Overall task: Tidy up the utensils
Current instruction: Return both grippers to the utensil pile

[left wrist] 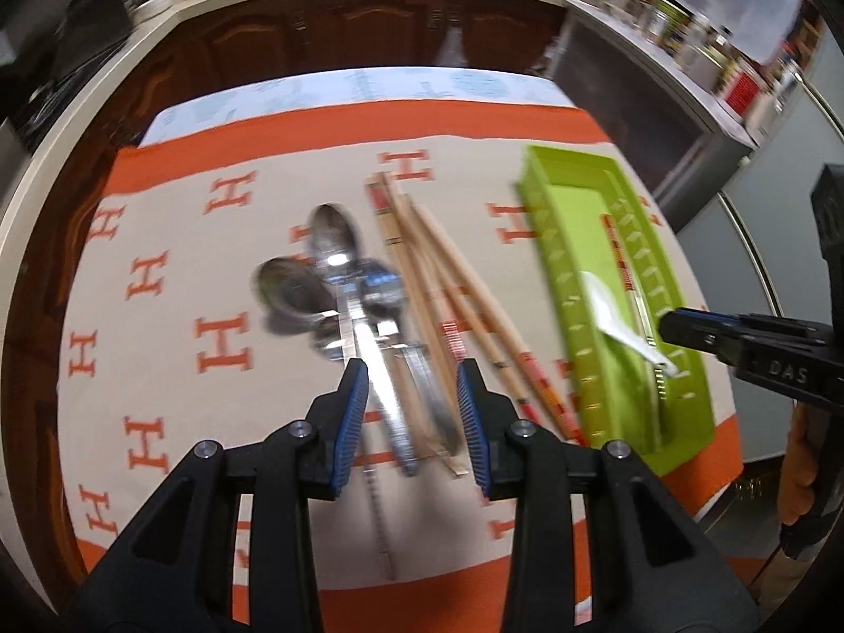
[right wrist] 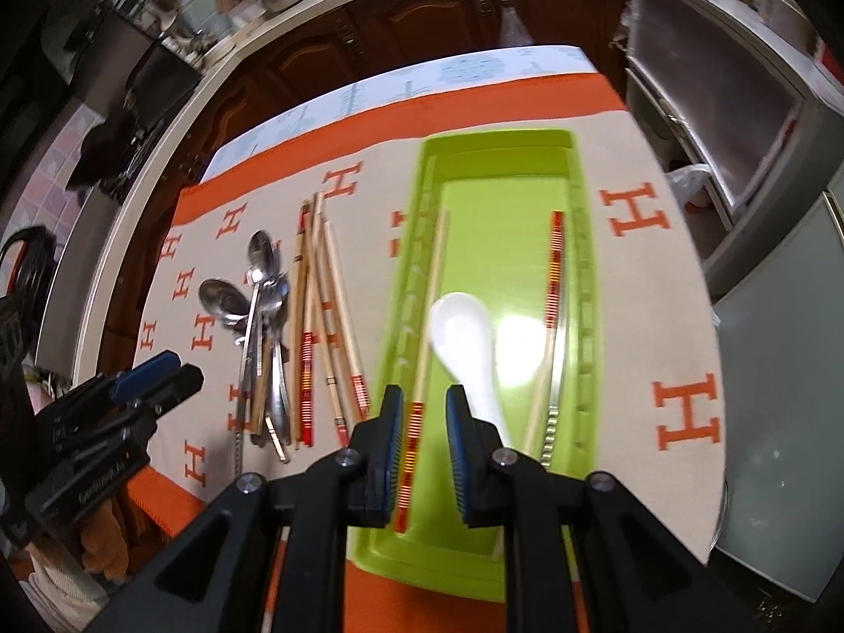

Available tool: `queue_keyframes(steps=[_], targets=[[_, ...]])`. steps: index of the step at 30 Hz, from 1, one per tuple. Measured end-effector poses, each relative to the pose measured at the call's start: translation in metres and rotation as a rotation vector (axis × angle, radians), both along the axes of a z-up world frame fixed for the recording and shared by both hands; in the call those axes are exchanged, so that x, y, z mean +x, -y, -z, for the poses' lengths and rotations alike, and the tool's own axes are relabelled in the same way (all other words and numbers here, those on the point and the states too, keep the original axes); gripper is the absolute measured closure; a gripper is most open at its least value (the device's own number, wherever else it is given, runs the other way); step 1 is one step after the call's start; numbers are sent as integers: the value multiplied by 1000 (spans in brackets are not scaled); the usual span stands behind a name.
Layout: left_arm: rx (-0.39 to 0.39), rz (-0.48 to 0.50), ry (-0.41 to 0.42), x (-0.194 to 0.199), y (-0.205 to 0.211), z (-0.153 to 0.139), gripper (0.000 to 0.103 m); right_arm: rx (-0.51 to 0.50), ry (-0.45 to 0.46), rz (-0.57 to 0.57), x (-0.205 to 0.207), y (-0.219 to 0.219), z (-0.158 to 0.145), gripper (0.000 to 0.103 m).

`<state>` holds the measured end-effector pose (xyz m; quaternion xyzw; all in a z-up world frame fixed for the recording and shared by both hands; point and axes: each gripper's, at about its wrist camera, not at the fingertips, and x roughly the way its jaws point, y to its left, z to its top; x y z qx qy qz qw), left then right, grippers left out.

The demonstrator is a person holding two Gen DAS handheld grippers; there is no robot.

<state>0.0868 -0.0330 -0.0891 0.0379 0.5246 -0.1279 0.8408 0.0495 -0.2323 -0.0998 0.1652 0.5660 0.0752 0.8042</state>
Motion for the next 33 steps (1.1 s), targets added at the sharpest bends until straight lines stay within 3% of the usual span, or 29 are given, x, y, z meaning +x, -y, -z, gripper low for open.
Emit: queue_keyframes(steps=[7,12,25,32,33], targets=[[-43,-91,-47,17,-54,15,72,-33,11,-80,20,-43,-9,87],[-94,-114,-125,32,-76,38,71,-47,1,-126,38,-72,-9,87],[-118,-10,-260,38,-44,90,72,-18,-77,-168,58,-109,25,87],[-136,-8,-226,46,-32,94,72,19,-94,-173,60,-111,36,87],[-145,-8,-223,47,-33,94,79,32,-94,-172,61,-112,37,87]])
